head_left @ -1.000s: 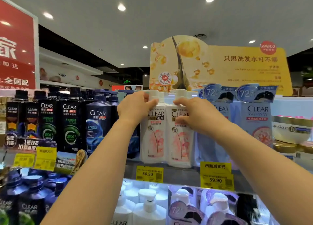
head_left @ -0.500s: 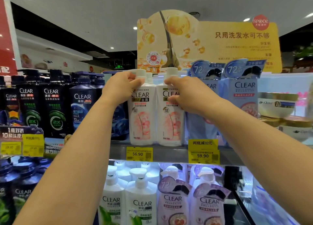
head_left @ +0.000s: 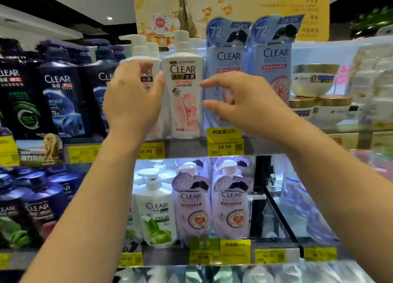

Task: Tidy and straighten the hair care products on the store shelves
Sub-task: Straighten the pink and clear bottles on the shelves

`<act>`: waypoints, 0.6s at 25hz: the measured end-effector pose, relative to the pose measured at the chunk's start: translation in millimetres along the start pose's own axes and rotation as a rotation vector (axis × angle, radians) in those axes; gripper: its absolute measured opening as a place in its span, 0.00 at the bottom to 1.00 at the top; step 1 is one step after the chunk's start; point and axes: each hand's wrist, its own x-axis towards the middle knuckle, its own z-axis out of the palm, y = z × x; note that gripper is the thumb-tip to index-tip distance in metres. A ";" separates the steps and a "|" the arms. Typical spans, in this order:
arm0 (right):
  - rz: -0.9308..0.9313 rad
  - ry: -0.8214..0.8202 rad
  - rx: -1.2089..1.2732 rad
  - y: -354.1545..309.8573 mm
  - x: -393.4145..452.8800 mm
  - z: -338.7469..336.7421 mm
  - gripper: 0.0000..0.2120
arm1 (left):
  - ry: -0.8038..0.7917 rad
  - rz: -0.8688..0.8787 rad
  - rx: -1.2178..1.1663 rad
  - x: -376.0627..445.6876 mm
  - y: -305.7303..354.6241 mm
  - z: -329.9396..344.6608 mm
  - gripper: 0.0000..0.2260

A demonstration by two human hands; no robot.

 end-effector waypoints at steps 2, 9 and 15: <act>0.124 0.015 0.160 12.8 -41.9 -8.8 0.14 | -0.109 0.078 -0.174 -54.9 30.3 5.0 0.13; 0.619 0.302 0.404 93.8 -180.8 -50.1 0.09 | -0.772 -0.105 -0.571 -225.0 119.7 68.8 0.12; 0.862 0.344 0.323 160.6 -257.4 -92.8 0.06 | -0.908 -0.193 -0.576 -270.9 176.8 132.1 0.21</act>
